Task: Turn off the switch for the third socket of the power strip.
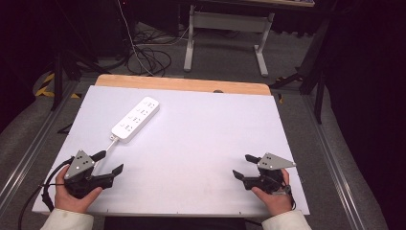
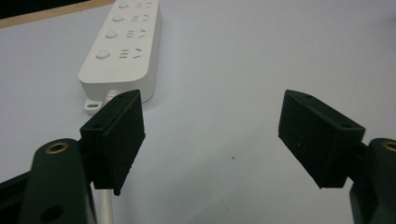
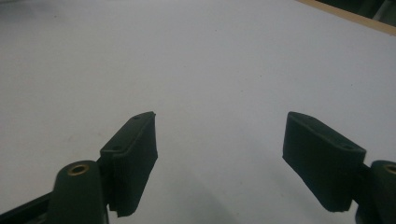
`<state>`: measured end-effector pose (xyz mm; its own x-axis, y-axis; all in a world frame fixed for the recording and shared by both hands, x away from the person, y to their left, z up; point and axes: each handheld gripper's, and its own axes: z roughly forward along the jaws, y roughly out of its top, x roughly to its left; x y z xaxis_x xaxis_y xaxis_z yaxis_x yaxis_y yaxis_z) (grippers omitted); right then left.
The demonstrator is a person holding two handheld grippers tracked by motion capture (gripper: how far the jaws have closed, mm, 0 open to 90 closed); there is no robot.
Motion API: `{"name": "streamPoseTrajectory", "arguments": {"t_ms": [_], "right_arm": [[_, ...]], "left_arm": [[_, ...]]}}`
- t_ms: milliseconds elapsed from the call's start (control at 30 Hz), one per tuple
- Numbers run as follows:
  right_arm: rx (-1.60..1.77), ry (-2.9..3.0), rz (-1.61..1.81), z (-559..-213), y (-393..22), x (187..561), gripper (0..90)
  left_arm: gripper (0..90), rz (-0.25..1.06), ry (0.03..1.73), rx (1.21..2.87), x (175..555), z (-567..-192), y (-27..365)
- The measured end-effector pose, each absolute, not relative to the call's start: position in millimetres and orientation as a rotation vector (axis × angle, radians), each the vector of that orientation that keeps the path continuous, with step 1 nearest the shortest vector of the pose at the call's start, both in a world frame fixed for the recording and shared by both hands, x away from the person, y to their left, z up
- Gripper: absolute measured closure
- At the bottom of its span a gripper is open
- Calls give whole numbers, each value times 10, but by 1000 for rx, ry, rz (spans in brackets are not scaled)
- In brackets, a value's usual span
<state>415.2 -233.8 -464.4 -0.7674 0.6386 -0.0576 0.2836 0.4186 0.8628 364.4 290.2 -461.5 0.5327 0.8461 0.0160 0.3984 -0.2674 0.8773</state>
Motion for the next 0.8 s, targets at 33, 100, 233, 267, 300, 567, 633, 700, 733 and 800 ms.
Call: {"name": "streamPoseTrajectory", "arguments": {"t_ms": [33,100,233,267,300,567,633,700,733,800], "right_arm": [[790,2298,1293,-4644,-2339,4152,268],[791,2297,1301,-4642,-2342,4156,268],[778,2302,1303,-4638,-2338,4156,268],[774,2302,1301,-4637,-2338,4154,268],[773,2302,1304,-4637,-2339,4154,268],[784,2309,1299,-4644,-2343,4172,269],[784,2308,1295,-4645,-2340,4170,269],[787,2306,1298,-4645,-2341,4165,270],[788,2306,1297,-4645,-2342,4164,269],[790,2308,1297,-4649,-2344,4162,269]], "left_arm": [[229,620,1024,1872,3647,-4620,2900],[229,621,1029,1874,3647,-4626,2901],[228,630,1024,1872,3627,-4613,2892],[229,630,1024,1872,3627,-4613,2892],[229,645,1016,1883,3626,-4602,2879],[242,615,1036,1860,3657,-4586,2900],[244,599,1037,1852,3653,-4576,2900],[251,592,1042,1849,3652,-4562,2891],[251,592,1040,1850,3655,-4553,2891],[251,590,1039,1851,3662,-4533,2885]]}}
